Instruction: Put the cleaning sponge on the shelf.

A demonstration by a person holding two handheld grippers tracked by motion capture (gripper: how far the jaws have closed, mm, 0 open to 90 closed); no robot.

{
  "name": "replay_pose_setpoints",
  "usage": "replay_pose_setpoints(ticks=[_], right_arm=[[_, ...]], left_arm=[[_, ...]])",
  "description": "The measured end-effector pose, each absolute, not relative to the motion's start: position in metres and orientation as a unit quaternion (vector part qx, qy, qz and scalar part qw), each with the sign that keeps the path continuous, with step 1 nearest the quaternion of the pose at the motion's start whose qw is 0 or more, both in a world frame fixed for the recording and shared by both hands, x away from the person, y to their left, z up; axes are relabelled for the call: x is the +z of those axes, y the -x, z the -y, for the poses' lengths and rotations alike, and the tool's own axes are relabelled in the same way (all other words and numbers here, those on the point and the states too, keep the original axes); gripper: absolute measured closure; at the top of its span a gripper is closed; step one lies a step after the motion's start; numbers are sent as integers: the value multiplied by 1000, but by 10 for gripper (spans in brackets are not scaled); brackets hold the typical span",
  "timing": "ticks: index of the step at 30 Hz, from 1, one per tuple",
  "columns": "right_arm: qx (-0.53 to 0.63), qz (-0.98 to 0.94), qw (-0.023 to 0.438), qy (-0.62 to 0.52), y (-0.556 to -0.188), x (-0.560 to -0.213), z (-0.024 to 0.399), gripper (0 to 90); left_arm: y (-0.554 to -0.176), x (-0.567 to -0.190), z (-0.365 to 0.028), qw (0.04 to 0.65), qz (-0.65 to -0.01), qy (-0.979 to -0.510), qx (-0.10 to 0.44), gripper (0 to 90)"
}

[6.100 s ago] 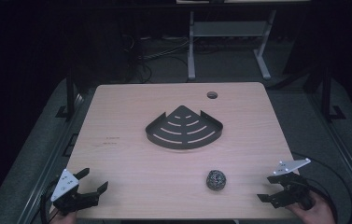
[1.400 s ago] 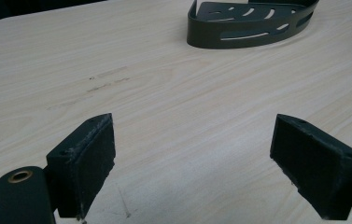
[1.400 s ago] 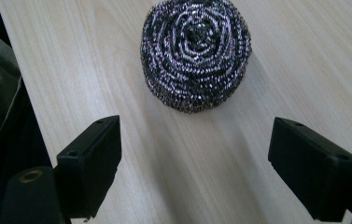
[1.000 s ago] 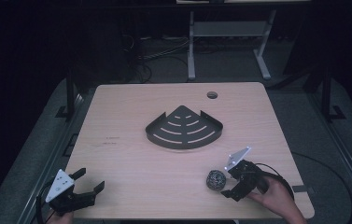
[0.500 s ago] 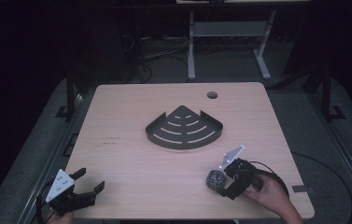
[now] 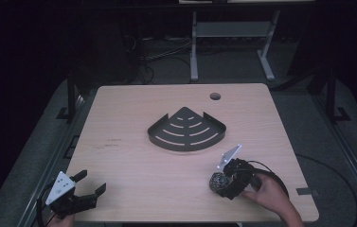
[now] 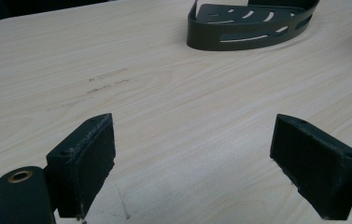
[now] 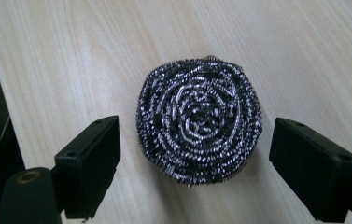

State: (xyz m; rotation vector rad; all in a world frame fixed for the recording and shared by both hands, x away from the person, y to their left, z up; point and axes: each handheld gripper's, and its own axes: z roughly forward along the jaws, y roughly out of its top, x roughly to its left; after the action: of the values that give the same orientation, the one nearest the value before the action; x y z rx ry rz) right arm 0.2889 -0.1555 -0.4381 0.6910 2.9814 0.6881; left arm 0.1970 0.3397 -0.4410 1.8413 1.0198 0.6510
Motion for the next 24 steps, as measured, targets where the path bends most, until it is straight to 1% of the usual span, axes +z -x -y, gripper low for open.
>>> replay_pose_setpoints(ticks=[10,12,18,22,23,24], right_arm=[[203,-955,-2,-215,-294,-442,146,170],[201,-956,-3,-213,-294,-443,145,194],[191,-958,2,-214,-297,-444,142,221],[190,-959,5,-210,-296,-443,141,269],[189,-960,4,-208,-296,-443,141,301],[190,-960,3,-205,-296,-442,141,312]], left_arm=[[-196,-440,-340,455,-413,-744,263,133],[-197,-440,-340,455,-413,-744,263,133],[-196,-440,-340,456,-412,-744,263,133],[-197,-440,-341,457,-414,-743,262,133],[-197,-440,-341,457,-414,-742,262,133],[-196,-440,-341,457,-414,-742,262,133]])
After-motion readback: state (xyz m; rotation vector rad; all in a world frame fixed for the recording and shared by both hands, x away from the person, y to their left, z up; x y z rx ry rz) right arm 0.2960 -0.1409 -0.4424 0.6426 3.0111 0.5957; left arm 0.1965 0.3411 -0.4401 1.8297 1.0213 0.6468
